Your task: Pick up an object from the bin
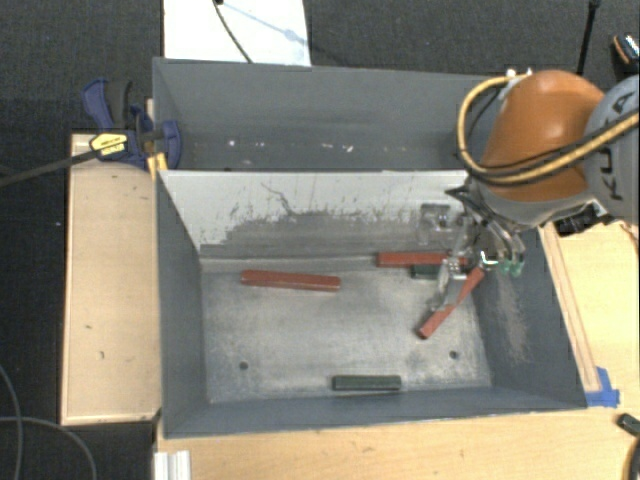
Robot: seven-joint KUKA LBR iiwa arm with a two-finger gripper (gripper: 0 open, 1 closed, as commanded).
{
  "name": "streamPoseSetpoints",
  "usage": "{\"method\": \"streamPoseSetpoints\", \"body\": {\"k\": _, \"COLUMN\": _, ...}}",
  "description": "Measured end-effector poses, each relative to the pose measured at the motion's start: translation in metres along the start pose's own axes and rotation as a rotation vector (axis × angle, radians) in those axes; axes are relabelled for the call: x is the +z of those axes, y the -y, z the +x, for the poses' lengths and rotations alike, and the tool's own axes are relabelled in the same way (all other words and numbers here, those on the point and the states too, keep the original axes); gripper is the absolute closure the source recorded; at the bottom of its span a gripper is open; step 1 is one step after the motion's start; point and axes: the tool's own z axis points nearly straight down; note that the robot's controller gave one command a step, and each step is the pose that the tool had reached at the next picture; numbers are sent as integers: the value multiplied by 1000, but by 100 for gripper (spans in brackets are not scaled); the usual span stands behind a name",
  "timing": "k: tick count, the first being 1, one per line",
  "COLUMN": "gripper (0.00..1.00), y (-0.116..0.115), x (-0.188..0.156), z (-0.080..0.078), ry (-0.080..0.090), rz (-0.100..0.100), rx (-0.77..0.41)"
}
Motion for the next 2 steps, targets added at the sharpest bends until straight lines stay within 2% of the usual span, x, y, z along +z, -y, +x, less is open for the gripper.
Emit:
{"method": "streamPoseSetpoints", "body": {"k": 1, "gripper": 0, "y": 33, "x": 66, "z": 26, "ry": -7, "rz": -1, "rx": 2}}
{"method": "streamPoseSetpoints", "body": {"k": 2, "gripper": 0, "y": 70, "x": 126, "z": 24, "ry": -3, "rz": 0, "rx": -335}}
